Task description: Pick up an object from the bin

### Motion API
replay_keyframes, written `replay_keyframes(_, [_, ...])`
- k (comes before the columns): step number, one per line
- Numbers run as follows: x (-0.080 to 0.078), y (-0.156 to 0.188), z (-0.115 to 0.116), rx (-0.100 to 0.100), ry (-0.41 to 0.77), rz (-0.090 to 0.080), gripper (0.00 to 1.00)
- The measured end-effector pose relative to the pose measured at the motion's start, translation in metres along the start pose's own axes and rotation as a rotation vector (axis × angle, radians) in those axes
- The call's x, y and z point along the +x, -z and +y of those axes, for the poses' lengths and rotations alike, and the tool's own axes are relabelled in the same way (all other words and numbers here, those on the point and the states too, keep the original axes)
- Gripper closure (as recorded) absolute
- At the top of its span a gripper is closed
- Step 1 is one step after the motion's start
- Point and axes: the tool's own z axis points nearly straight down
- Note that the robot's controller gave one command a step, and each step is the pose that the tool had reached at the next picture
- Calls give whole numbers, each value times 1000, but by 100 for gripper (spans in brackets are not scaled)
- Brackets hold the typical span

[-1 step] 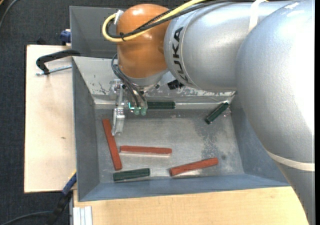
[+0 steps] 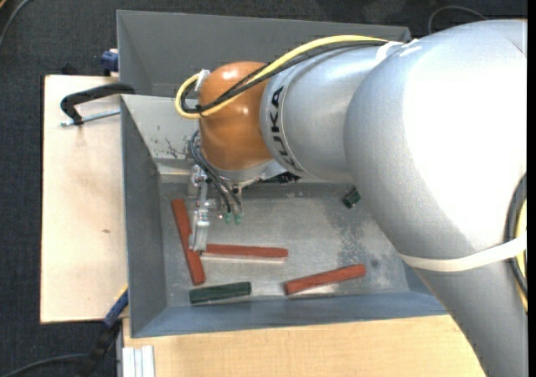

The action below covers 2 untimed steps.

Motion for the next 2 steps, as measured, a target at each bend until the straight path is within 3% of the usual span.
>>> replay_keyframes(1, [15,5,-35,1,453,-9,0])
replay_keyframes(2, [-1,90,13,-6,300,-22,0])
